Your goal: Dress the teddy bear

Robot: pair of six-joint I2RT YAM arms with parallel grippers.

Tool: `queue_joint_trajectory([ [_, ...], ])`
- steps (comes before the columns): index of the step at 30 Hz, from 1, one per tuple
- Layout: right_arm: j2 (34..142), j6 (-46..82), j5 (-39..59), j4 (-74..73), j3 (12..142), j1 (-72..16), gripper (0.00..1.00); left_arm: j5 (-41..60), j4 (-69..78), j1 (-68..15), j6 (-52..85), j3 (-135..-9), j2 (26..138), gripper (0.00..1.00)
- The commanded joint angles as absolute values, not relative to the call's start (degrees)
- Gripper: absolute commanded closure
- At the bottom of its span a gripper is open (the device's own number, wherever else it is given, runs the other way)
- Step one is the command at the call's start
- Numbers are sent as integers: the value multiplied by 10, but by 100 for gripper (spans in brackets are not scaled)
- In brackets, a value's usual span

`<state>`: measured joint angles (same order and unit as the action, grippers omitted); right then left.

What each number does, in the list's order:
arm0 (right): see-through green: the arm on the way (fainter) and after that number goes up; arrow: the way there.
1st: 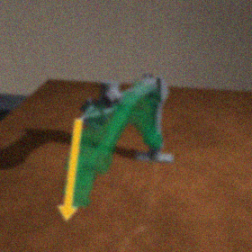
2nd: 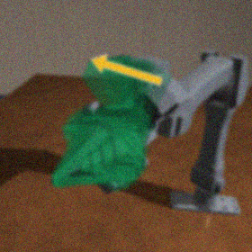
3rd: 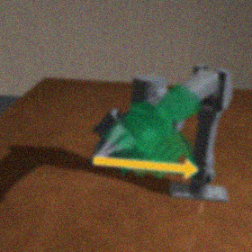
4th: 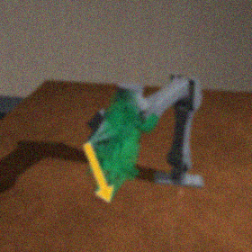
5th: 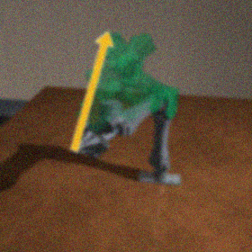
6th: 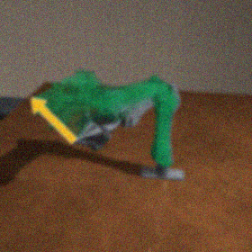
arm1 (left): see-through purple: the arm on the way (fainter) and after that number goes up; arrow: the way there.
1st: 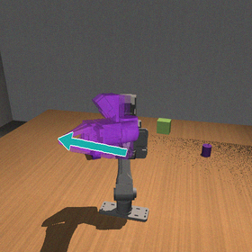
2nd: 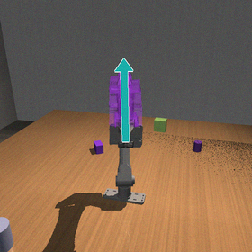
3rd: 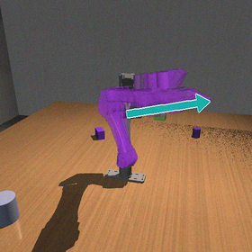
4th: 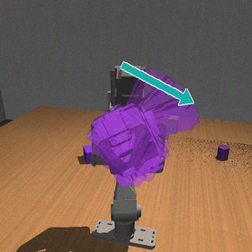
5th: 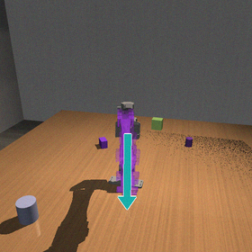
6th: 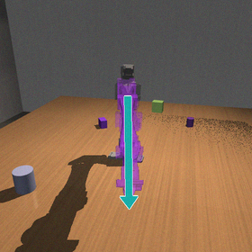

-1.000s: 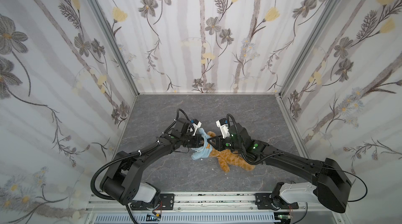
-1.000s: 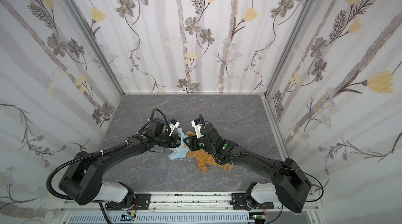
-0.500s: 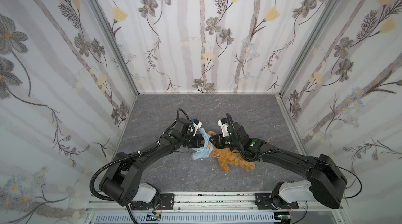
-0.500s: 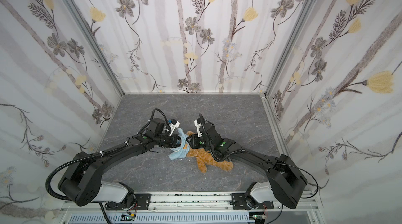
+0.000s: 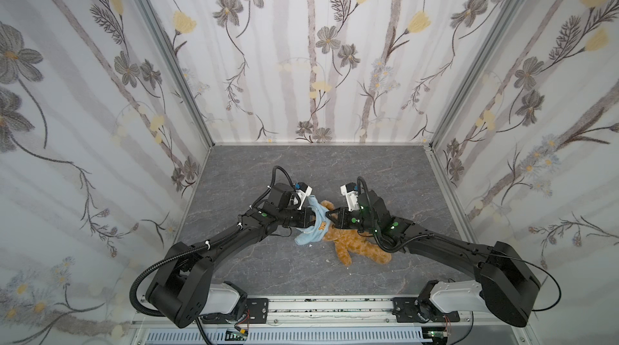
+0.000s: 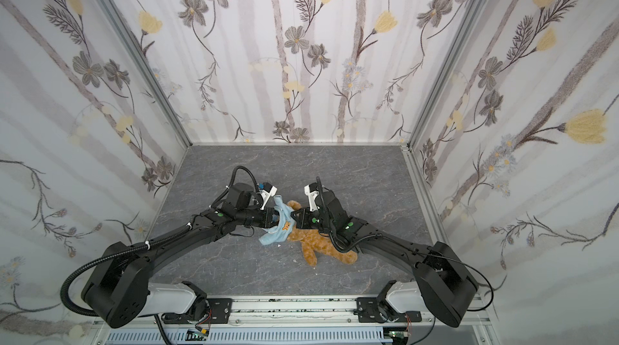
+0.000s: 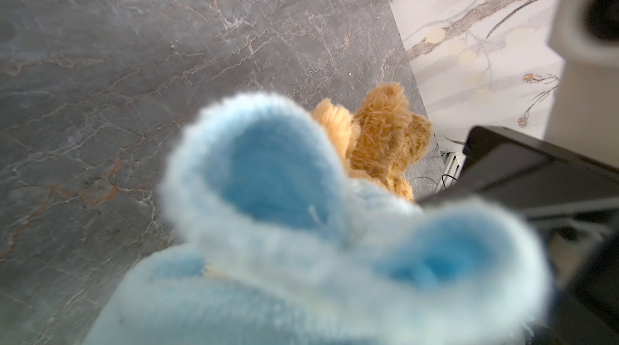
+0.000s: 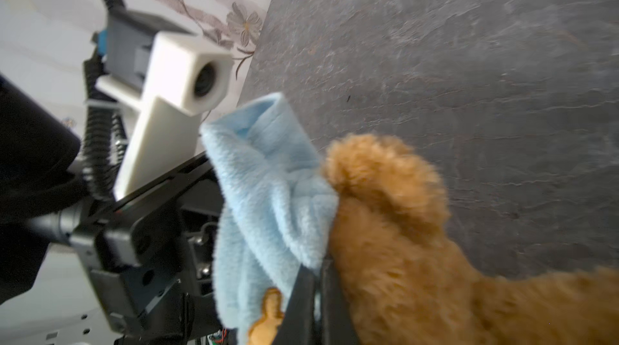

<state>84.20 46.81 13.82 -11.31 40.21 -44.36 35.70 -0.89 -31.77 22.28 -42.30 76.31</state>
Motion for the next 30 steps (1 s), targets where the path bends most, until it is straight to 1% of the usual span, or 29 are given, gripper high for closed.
queue_joint_trajectory([
  [1,821,503,107,-141,377,-433,100,338,33,-323,179,-410,735,100],
  [5,795,526,99,-162,353,-426,100,329,48,-333,132,-386,699,100],
  [9,792,540,97,-167,343,-426,100,331,55,-340,91,-373,676,100],
  [19,778,566,63,-169,295,-414,100,360,62,-342,10,-349,611,100],
  [21,777,548,84,-202,291,-413,100,354,63,-343,0,-344,602,100],
  [23,782,508,139,-276,295,-420,100,342,63,-353,-24,-338,603,100],
  [24,785,495,156,-291,300,-424,98,338,62,-357,-30,-337,604,100],
  [26,787,457,202,-321,312,-433,90,335,62,-359,-40,-339,603,100],
  [28,779,429,242,-331,314,-435,78,324,65,-359,-61,-339,592,100],
  [30,766,404,266,-317,310,-431,70,315,70,-359,-82,-338,579,100],
])
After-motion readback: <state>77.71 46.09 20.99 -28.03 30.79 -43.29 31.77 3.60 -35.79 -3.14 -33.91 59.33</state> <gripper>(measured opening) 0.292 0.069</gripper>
